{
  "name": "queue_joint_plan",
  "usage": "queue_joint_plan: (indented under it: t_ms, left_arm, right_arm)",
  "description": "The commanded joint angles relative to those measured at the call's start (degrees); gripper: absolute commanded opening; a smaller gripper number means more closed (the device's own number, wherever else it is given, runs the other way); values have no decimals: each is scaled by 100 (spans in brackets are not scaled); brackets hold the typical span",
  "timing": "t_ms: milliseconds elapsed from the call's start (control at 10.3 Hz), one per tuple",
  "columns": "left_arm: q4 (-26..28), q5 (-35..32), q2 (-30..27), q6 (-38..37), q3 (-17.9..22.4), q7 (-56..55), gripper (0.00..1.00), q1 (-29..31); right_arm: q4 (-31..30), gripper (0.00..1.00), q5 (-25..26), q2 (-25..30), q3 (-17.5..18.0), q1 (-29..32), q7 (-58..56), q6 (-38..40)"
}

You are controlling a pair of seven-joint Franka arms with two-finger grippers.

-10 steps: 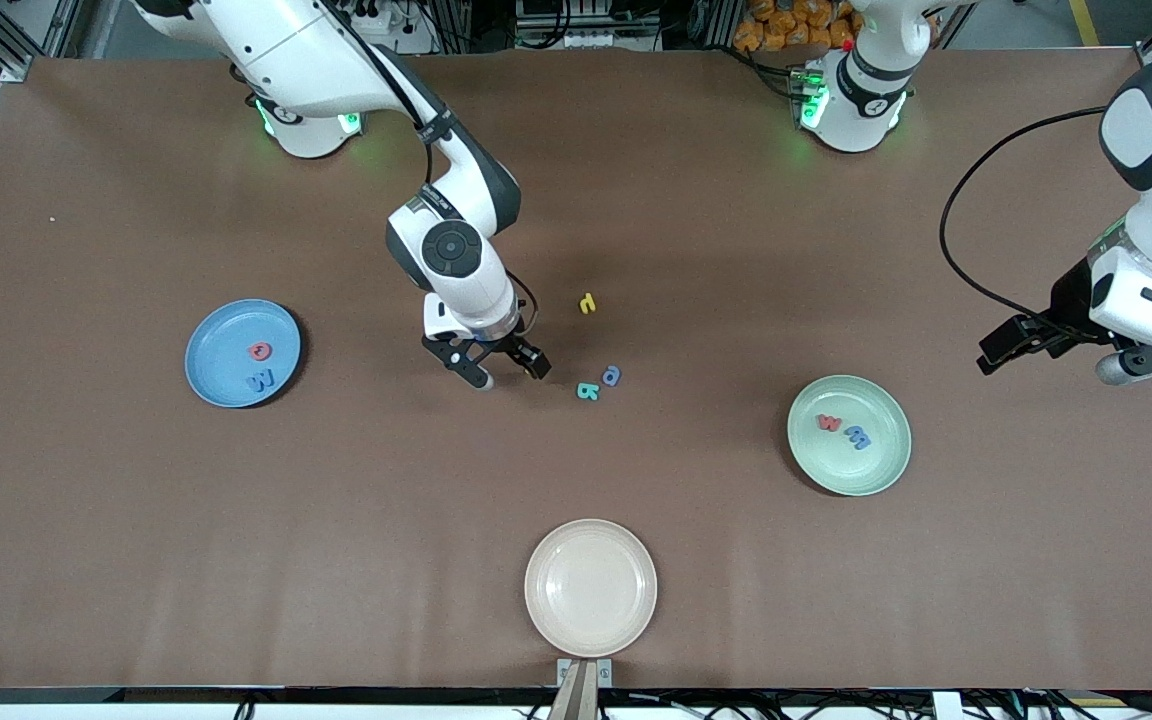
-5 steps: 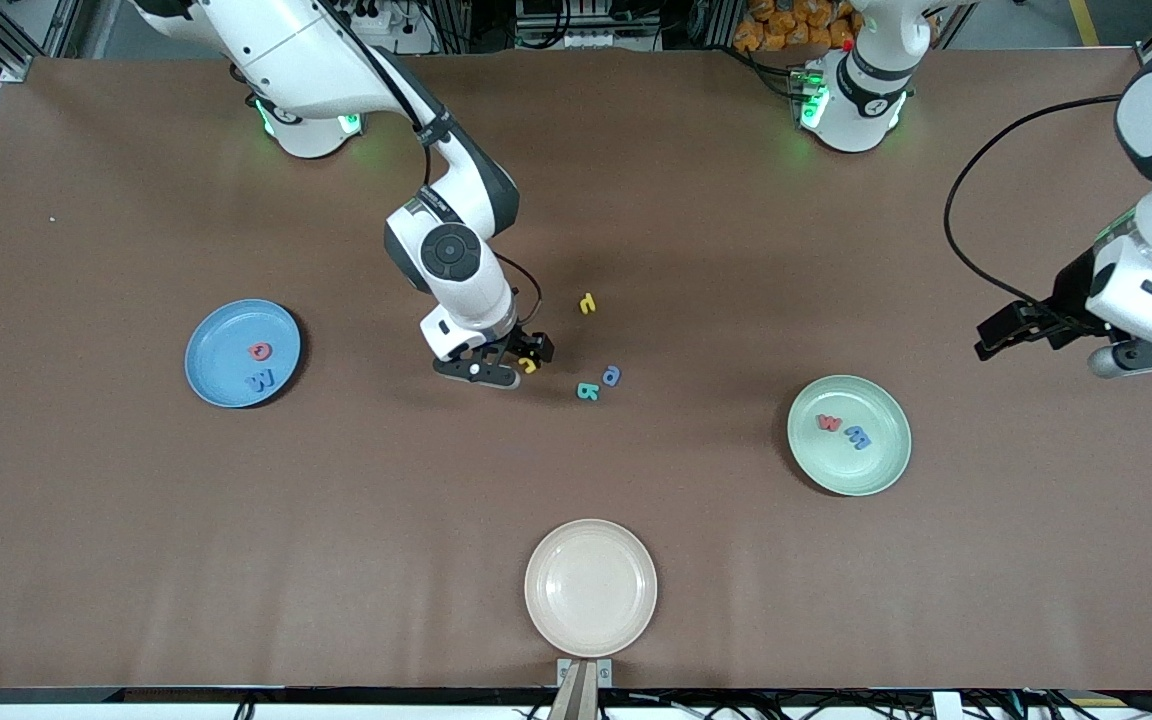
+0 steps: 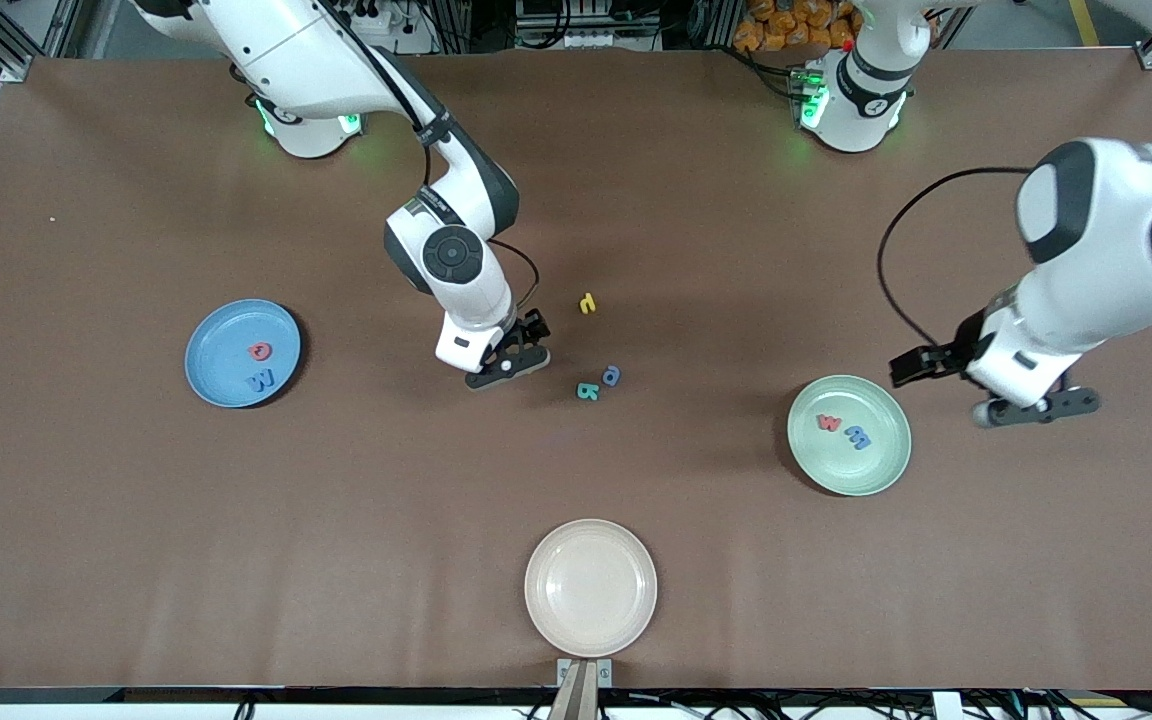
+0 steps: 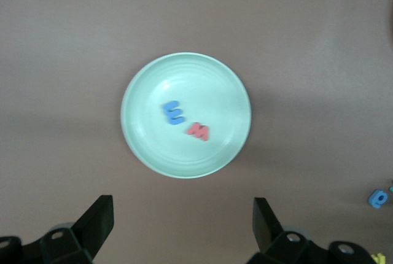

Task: Sort uppercase to blue plate, lowercase to green plate
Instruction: 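Lower the right gripper and grasp the yellow H letter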

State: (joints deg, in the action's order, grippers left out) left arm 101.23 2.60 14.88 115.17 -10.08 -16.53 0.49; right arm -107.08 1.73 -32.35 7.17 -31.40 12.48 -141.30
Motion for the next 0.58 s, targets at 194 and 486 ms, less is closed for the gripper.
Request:
queue_joint_plan:
  t_ms: [194,486]
  left_arm:
    - [-552,-224,674,58,24,-483,100,-304]
    - [-552,-216,981,390,24,-588,100,-488]
  right_arm:
    - [476,98,47,-420,3,-112,-659,-30]
    - [592,90,11,-536,3,-156,-615,-38]
